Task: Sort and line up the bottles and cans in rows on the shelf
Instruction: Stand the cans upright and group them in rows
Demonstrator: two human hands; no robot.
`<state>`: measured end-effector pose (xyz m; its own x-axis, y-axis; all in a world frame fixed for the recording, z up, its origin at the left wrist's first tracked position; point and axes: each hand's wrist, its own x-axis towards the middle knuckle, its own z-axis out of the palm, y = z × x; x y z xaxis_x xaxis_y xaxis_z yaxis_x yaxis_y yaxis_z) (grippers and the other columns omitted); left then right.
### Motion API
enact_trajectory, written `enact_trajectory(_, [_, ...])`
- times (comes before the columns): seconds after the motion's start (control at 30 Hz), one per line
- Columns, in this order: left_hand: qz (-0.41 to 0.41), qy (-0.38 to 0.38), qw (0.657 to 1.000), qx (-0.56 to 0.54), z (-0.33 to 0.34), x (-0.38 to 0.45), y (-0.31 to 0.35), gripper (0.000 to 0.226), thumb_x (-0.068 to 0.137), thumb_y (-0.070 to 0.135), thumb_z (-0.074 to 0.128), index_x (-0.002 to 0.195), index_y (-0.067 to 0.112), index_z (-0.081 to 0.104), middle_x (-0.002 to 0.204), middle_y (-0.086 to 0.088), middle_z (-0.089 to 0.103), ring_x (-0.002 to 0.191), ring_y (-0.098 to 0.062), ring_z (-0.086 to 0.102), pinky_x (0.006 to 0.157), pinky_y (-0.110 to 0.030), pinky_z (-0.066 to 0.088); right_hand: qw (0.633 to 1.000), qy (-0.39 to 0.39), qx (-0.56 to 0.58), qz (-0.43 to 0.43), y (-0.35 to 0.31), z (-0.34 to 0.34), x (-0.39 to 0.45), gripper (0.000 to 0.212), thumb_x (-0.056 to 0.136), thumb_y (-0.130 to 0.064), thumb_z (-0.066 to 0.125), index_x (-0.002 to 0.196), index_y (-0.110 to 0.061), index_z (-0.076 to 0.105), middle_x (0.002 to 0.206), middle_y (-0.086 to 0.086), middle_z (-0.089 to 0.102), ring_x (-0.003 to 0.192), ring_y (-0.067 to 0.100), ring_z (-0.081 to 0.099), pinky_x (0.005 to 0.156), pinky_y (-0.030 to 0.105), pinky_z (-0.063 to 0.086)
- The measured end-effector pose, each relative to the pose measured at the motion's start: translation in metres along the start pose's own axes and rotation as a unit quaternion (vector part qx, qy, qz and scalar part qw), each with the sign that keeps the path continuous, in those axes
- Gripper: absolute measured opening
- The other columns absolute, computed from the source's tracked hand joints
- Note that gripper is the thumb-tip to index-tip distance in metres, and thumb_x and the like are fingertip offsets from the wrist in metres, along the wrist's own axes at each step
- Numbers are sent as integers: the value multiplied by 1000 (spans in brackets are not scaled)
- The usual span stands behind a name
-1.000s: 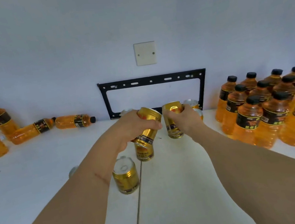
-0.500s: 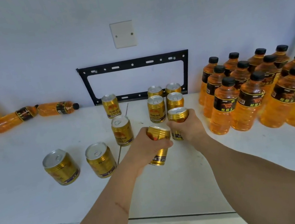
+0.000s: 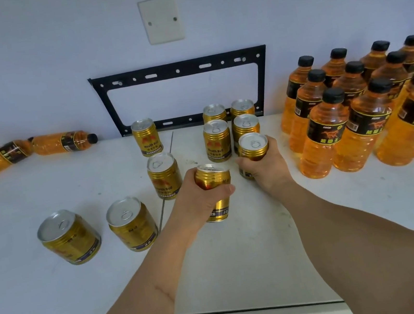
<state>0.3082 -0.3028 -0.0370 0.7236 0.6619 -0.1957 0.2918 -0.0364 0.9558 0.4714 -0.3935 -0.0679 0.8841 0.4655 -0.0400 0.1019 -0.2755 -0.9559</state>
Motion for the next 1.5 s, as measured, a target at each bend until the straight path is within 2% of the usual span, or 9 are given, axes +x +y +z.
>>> enact_trajectory(0.13, [13, 0, 1000, 2, 0, 8, -1, 57, 72, 26, 84, 115, 31, 48, 101, 11, 61, 88, -4, 59, 62, -19, 43, 1000, 0, -19, 19, 1, -2, -3, 95, 72, -33, 86, 148, -24, 29, 145, -3, 46, 131, 18, 46, 106, 34, 39])
enact_trajectory(0.27, [33, 3, 999, 35, -1, 15, 1, 65, 69, 37, 85, 121, 31, 47, 106, 12, 61, 91, -4, 59, 66, -20, 46, 989, 6, -134, 63, 0, -10, -19, 108, 70, -49, 83, 154, -22, 21, 156, 1, 33, 141, 24, 36, 112, 45, 39])
enact_trajectory(0.47, [47, 14, 996, 81, 5, 31, -4, 84, 67, 46, 83, 138, 27, 42, 124, 6, 58, 110, -17, 57, 90, -34, 50, 909, -14, -416, 10, -3, -16, -57, 56, 94, -43, 55, 142, -16, 43, 139, 6, 49, 124, 26, 49, 100, 41, 46])
enact_trajectory(0.63, [66, 17, 993, 94, 9, 47, 0, 87, 71, 39, 83, 142, 25, 36, 135, 2, 55, 121, -21, 53, 98, -37, 46, 859, -35, -507, -64, 5, -19, -78, 40, 98, -36, 44, 131, -15, 54, 125, 6, 54, 116, 25, 50, 91, 37, 46])
enact_trajectory(1.1, [31, 32, 988, 145, 9, 46, -4, 96, 74, 35, 83, 149, 17, 26, 149, -4, 41, 134, -25, 43, 105, -39, 40, 836, -72, -533, -108, 2, -14, -91, 35, 102, -30, 37, 126, -15, 57, 119, 6, 56, 110, 25, 52, 86, 36, 46])
enact_trajectory(1.23, [96, 85, 952, 279, 5, 2, -2, 62, 89, 36, 67, 139, 10, 42, 139, -10, 51, 124, -26, 51, 89, -29, 39, 829, -92, -533, -144, -8, -5, -115, 35, 102, -29, 37, 129, -16, 55, 122, 6, 57, 111, 26, 53, 88, 36, 45])
enact_trajectory(1.3, [137, 95, 928, 334, -1, -17, -1, 51, 93, 36, 60, 136, 10, 48, 135, -9, 54, 121, -25, 53, 91, -30, 41, 826, -94, -531, -164, -14, 2, -126, 35, 102, -30, 37, 129, -16, 55, 122, 6, 57, 112, 27, 52, 89, 37, 44])
enact_trajectory(1.37, [157, 109, 913, 361, -13, -39, -1, 46, 95, 36, 57, 134, 13, 52, 133, -7, 56, 119, -23, 54, 94, -32, 44, 825, -101, -523, -191, -24, 11, -142, 35, 102, -29, 37, 129, -16, 54, 123, 6, 56, 113, 27, 52, 89, 38, 44])
enact_trajectory(1.5, [182, 161, 893, 378, -49, -78, -8, 30, 93, 35, 57, 115, 15, 63, 115, -6, 63, 103, -22, 60, 80, -31, 47, 825, -121, -504, -225, -42, 32, -170, 35, 103, -29, 36, 131, -17, 52, 127, 6, 56, 116, 27, 51, 93, 39, 44])
